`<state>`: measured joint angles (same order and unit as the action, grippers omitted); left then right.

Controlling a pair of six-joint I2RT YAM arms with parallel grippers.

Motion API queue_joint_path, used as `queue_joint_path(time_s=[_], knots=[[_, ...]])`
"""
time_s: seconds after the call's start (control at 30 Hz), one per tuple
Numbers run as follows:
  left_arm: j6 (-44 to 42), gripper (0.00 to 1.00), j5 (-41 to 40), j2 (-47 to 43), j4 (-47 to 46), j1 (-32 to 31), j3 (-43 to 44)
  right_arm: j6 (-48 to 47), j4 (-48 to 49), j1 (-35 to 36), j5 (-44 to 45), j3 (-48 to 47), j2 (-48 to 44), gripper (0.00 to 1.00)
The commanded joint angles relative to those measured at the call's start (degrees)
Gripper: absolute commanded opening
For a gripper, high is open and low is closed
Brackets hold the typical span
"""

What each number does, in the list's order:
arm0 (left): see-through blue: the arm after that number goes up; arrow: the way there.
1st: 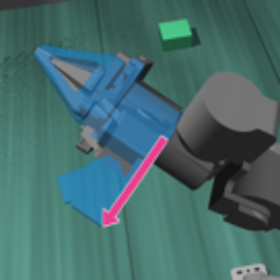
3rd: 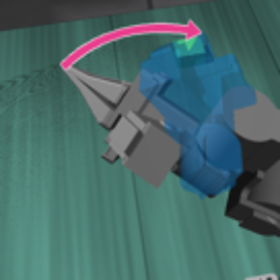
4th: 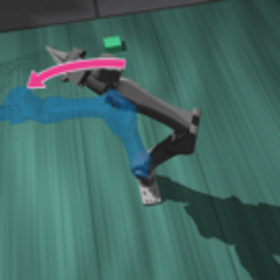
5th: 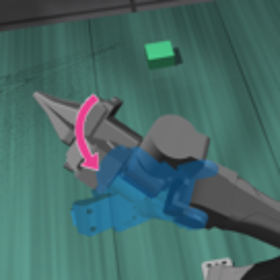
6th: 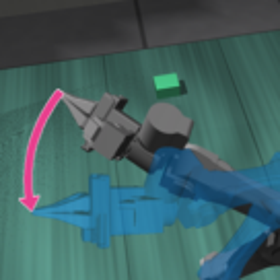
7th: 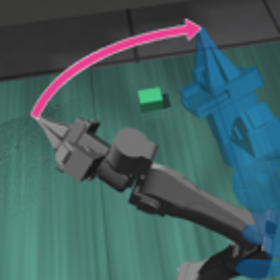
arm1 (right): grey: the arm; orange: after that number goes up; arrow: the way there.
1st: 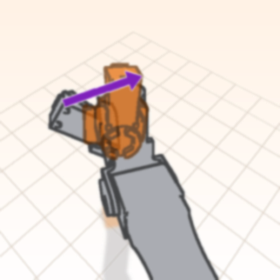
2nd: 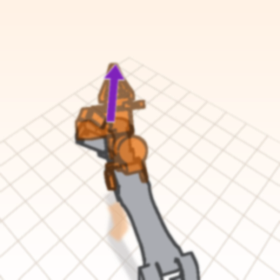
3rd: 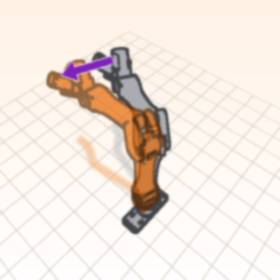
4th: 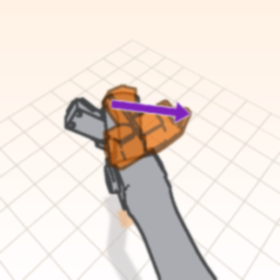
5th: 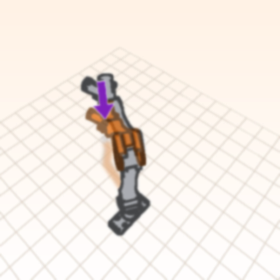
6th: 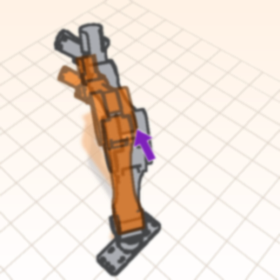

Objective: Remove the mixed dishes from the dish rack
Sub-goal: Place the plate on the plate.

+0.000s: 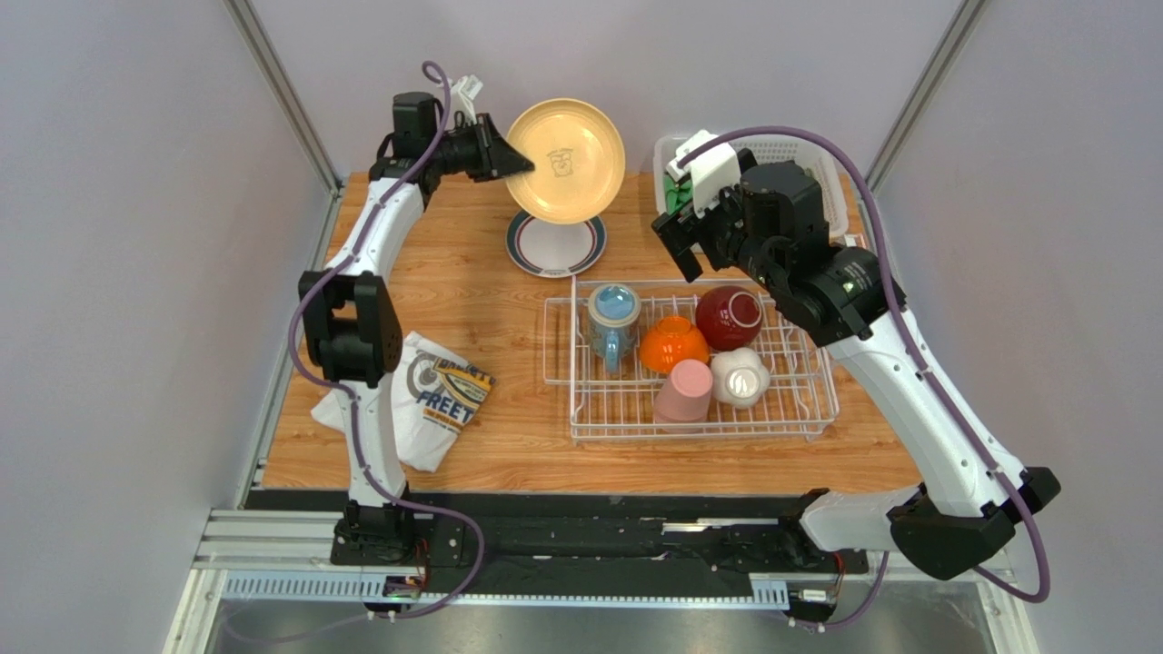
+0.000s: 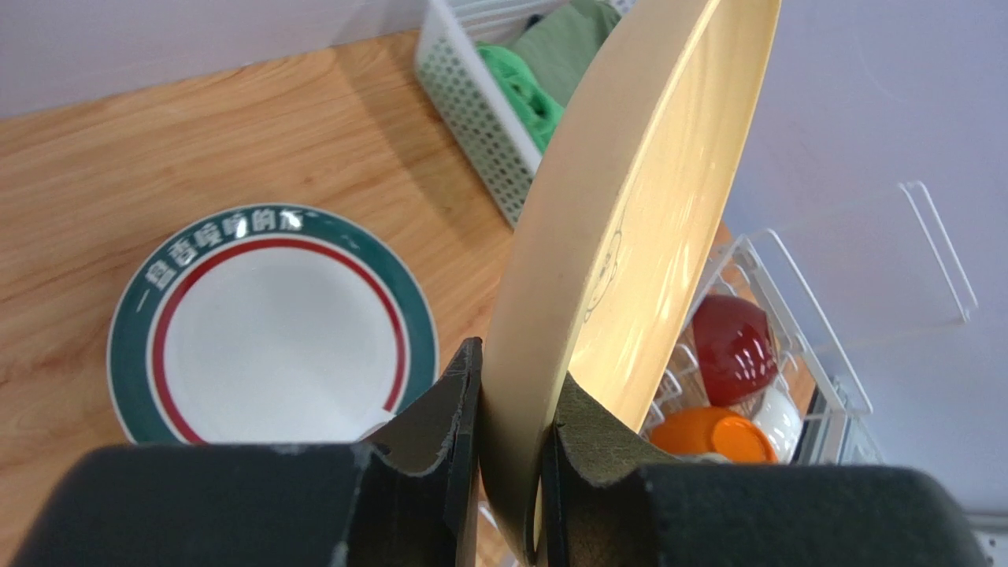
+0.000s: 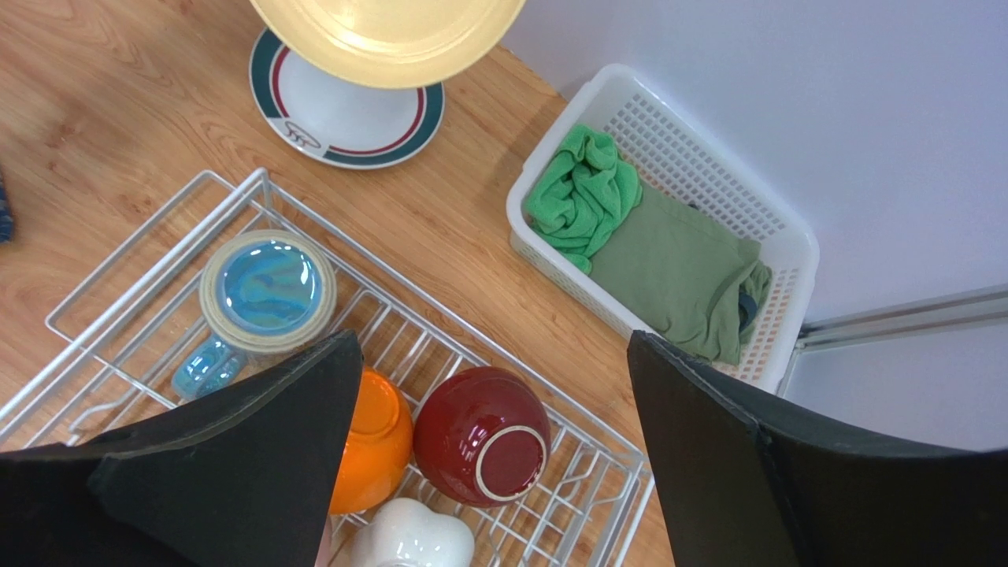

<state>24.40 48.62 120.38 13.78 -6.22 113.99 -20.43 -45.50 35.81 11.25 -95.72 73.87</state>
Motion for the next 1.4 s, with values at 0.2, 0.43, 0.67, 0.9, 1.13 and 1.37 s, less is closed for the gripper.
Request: queue_joint_path(time_s=[0.2,0.43,0.67,0.9,1.13,1.37], knots=[[6.44,0.00,-3.36,19.53,5.56,1.38,16.43,-2.51,3.66,-0.83,0.62,5.89,-1.36,0.89],[8.47,0.00,-3.27,24.46,5.11,1.38,17.05,-2.69,5.85,-2.41,-1.75,10.29,-0.83,0.89],[7.77,0.00,-3.80,25.44,5.64,1.47,14.33,-2.43,6.47,-4.08,-2.19,12.66,-1.09,0.88],[7.06,0.06,-3.88,25.17,5.20,2.00,11.95,-2.34,6.82,-5.31,-1.23,15.39,-2.76,0.88],[6.54,0.10,-4.41,25.34,5.47,2.26,11.43,-2.25,6.74,-6.02,-0.35,17.50,-5.31,0.88],[6.45,0.20,-4.33,25.43,5.47,2.61,10.81,-2.07,6.12,-6.11,0.09,18.46,-6.89,0.88]])
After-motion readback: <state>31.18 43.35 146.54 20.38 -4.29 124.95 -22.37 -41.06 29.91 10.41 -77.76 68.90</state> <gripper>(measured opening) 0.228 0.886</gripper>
